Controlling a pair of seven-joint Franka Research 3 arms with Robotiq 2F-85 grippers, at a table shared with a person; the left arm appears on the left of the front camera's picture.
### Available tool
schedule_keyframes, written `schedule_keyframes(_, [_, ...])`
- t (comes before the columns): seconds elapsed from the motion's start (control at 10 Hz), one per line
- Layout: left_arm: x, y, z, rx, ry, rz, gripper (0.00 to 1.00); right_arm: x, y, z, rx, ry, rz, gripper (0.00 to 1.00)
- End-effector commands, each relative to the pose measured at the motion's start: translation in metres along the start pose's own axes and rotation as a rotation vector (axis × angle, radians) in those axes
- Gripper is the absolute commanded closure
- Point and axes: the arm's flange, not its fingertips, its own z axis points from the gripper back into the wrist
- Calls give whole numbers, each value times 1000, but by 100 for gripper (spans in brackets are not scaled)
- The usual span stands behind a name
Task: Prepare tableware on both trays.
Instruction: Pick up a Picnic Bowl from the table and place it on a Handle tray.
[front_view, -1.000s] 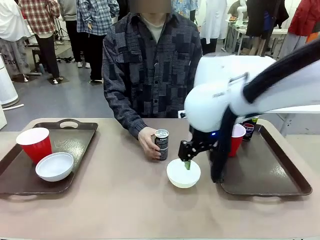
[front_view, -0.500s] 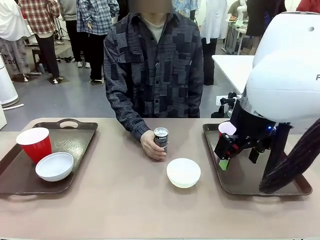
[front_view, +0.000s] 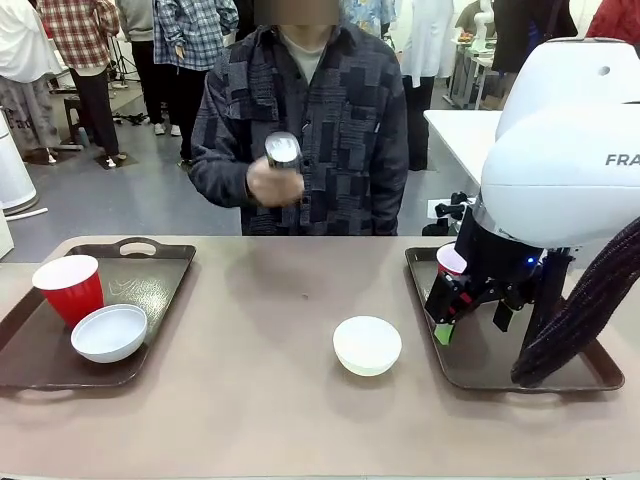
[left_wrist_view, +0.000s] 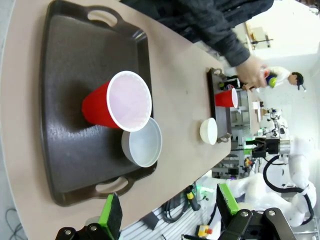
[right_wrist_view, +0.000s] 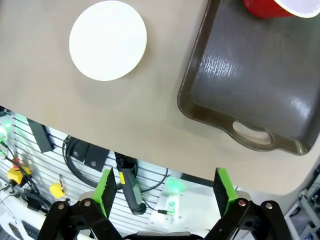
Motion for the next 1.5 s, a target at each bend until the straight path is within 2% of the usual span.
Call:
schedule_keyframes(0.0, [0,1,1,-12,-20,-13,0,2,-3,-11,24,-12,-6,0])
schedule_keyframes(0.3, [0,1,1,-12,-20,-13,0,50,5,-37,42,-51,-100,0])
schedule_keyframes(0.5, [0,1,1,-12,-20,-13,0,80,16,-60,0,-80,-121,0])
schedule_keyframes(0.8, [0,1,1,-12,-20,-13,0,112,25,-85,-7,-55,-134,0])
schedule_keyframes(1.3, [0,1,1,-12,-20,-13,0,135,23,-116,23,-21,-139,0])
schedule_keyframes(1.4, [0,1,1,-12,-20,-13,0,136,21,-120,32,-14,-146,59])
